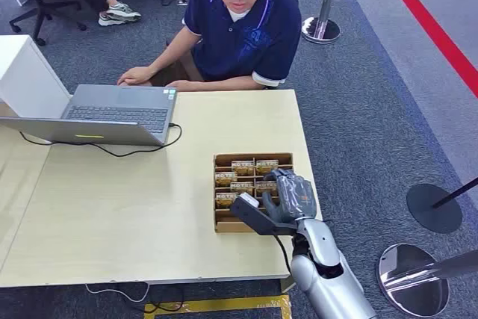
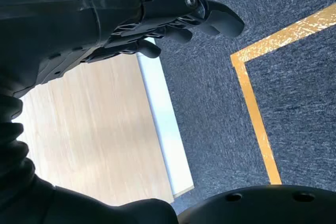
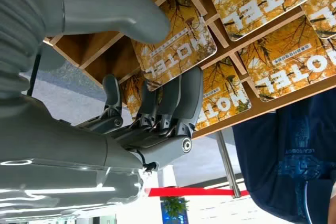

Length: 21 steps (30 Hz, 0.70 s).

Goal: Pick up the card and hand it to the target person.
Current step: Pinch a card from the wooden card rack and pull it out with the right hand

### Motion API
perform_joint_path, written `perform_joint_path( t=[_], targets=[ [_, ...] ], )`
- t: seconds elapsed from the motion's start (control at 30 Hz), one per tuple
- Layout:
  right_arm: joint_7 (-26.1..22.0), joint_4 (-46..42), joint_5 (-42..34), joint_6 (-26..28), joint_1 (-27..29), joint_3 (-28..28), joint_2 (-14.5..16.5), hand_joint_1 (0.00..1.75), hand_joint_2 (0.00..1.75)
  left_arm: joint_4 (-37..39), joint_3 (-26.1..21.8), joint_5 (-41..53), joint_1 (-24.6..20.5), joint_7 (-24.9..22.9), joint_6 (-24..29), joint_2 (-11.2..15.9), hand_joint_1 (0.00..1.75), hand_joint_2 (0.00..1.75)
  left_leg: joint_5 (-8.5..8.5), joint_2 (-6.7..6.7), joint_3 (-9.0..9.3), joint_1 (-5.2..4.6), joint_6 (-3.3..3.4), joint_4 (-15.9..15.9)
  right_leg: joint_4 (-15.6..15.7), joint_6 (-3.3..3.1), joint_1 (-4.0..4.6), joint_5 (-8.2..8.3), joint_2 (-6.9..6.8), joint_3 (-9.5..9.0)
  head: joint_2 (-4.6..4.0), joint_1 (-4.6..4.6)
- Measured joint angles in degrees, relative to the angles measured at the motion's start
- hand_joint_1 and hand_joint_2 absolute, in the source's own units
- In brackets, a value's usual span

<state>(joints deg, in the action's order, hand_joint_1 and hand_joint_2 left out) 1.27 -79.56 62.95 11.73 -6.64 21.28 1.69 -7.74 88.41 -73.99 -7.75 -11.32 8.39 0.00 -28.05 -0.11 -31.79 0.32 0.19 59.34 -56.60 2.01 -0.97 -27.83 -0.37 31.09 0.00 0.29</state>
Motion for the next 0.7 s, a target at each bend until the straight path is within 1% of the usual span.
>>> perform_joint_path(
  t=[0.27, 0.33, 0.37, 0.5, 0.6, 0.7],
  targets=[
    [0.0, 0.2, 0.0, 0.0, -0.1, -0.1, 0.0, 1.02, 1.75, 0.0, 0.0, 0.0, 0.0, 0.0, 0.0, 0.0, 0.00, 1.75, 0.00, 0.00, 0.00, 0.00, 0.00, 0.0, 0.0, 0.00, 0.00, 0.00, 0.00, 0.00, 0.00, -0.01],
    [0.0, 0.2, 0.0, 0.0, -0.1, -0.1, 0.0, 1.06, 1.75, 0.0, 0.0, 0.0, 0.0, 0.0, -0.1, 0.0, 0.00, 1.75, 0.00, 0.00, 0.00, 0.00, 0.00, 0.0, 0.0, 0.00, 0.00, 0.00, 0.00, 0.00, 0.00, 0.00],
    [0.0, 0.2, 0.0, 0.0, -0.1, -0.1, 0.0, 1.09, 1.75, 0.0, 0.0, 0.0, 0.0, 0.0, -0.1, 0.0, 0.00, 1.75, 0.00, 0.00, 0.00, 0.00, 0.00, 0.0, 0.0, 0.00, 0.00, 0.00, 0.00, 0.00, 0.00, 0.00],
    [0.0, 0.5, -0.1, 0.0, -0.2, -0.2, 0.0, 1.39, 1.75, 0.0, 0.0, 0.0, 0.0, 0.0, -0.1, 0.0, 0.00, 1.75, 0.00, 0.00, 0.00, 0.00, 0.00, 0.0, 0.0, 0.00, 0.00, 0.00, 0.00, 0.00, 0.00, 0.00],
    [0.0, 0.5, -0.2, 0.0, -0.4, -0.3, 0.0, 1.43, 1.75, 0.0, 0.0, 0.0, 0.0, 0.0, -0.1, 0.0, 0.00, 1.75, 0.00, 0.00, 0.00, 0.00, 0.00, 0.0, 0.0, 0.00, 0.00, 0.00, 0.00, 0.00, 0.00, 0.00],
    [0.0, 0.6, -0.3, 0.0, -0.5, -0.3, 0.0, 1.50, 1.75, 0.0, 0.0, 0.0, 0.0, 0.0, -0.1, 0.0, 0.00, 1.75, 0.00, 0.00, 0.01, 0.00, 0.00, 0.0, 0.0, 0.00, 0.00, 0.00, 0.02, 0.00, -0.01, 0.00]
  ],
)
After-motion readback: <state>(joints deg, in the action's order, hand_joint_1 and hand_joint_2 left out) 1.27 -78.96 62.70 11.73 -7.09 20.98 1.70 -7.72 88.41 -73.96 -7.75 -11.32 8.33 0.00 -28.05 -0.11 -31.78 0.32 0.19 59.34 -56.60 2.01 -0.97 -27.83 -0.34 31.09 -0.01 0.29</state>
